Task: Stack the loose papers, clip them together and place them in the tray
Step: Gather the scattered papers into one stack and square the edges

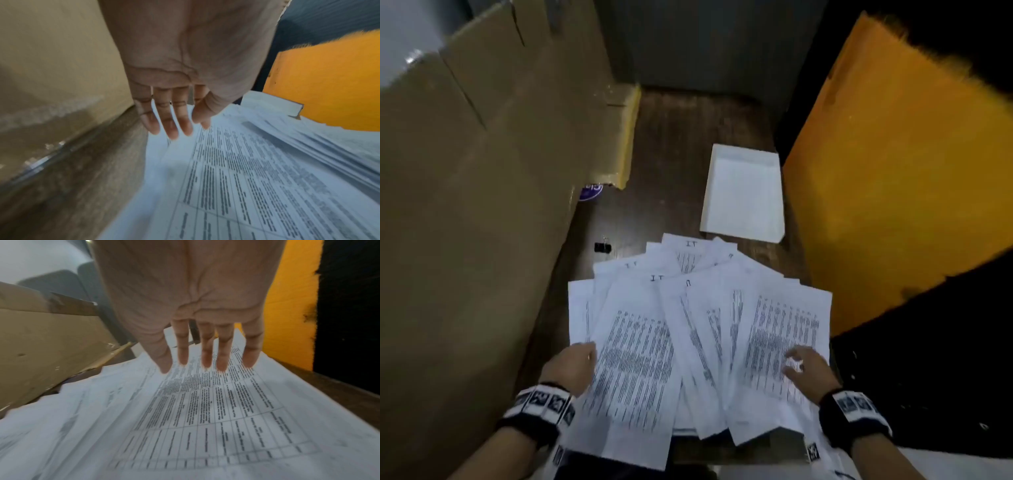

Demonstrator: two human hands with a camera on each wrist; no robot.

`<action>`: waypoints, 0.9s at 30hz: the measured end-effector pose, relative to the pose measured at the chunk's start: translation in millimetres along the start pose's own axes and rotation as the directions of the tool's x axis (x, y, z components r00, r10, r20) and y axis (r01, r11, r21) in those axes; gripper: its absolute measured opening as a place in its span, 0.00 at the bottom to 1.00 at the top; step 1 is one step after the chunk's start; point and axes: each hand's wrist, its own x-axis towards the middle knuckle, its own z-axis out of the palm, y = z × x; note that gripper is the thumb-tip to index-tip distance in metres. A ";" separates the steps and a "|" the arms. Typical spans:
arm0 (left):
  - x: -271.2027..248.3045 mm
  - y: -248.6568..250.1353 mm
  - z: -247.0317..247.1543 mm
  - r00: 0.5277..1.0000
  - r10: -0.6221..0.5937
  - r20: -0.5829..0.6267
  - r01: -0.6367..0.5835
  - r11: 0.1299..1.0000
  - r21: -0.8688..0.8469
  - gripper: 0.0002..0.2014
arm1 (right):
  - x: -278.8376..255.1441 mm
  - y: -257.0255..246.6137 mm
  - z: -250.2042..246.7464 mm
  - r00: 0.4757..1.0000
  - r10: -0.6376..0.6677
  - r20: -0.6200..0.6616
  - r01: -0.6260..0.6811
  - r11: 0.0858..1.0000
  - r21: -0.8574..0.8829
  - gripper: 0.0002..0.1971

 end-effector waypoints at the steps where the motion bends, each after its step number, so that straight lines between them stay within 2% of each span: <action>1: 5.2 1.7 1.7 1.000 0.007 -0.025 -0.007 1.000 -0.016 0.06 | 9.8 1.1 -1.3 0.999 0.034 -0.036 -0.034 0.999 0.008 0.14; 3: 12.3 2.5 9.0 0.999 -0.007 -0.050 0.005 0.999 -0.040 0.09 | 21.8 -0.4 -6.2 0.980 0.154 -0.123 -0.161 0.986 -0.052 0.24; 5: 16.4 8.0 18.9 0.998 -0.002 -0.058 -0.002 0.998 -0.062 0.15 | 32.1 0.4 -9.6 0.941 0.277 -0.195 -0.293 0.954 -0.063 0.32; 7: 20.2 15.4 30.5 0.996 0.011 -0.089 -0.021 0.993 -0.114 0.19 | 38.9 5.0 -5.6 0.872 0.418 -0.254 -0.437 0.899 -0.020 0.41; 9: 24.8 29.2 38.6 0.995 0.015 -0.100 -0.036 0.976 -0.217 0.22 | 46.9 10.6 -3.4 0.795 0.509 -0.331 -0.523 0.851 0.053 0.48; 12: 31.9 53.8 49.9 0.997 -0.010 -0.071 -0.015 0.940 -0.341 0.29 | 56.3 18.6 4.9 0.714 0.616 -0.332 -0.608 0.781 0.142 0.54; 14: 35.5 71.2 54.7 0.996 -0.052 -0.072 0.022 0.929 -0.369 0.32 | 57.2 17.9 8.3 0.691 0.649 -0.319 -0.651 0.750 0.117 0.57; 16: 38.5 88.3 55.5 0.994 -0.080 -0.078 0.046 0.931 -0.363 0.34 | 57.2 12.2 9.2 0.719 0.617 -0.320 -0.633 0.772 0.065 0.56; 19: 42.1 107.3 56.0 0.995 -0.084 -0.059 0.060 0.944 -0.325 0.35 | 53.9 -2.7 15.9 0.837 0.501 -0.219 -0.510 0.860 0.015 0.52; 22: 43.8 118.0 59.0 0.998 -0.026 -0.063 0.000 0.927 -0.376 0.28 | 49.1 -24.6 33.6 0.909 0.397 -0.125 -0.396 0.918 0.038 0.48; 25: 42.4 125.2 55.9 0.999 0.014 -0.029 -0.030 0.768 -0.640 0.15 | 47.0 -46.1 51.3 0.952 0.286 -0.108 -0.273 0.954 0.126 0.45; 27: 43.2 122.7 50.6 1.000 0.028 -0.011 -0.028 0.683 -0.730 0.15 | 46.5 -56.1 59.9 0.963 0.256 -0.084 -0.230 0.943 0.240 0.44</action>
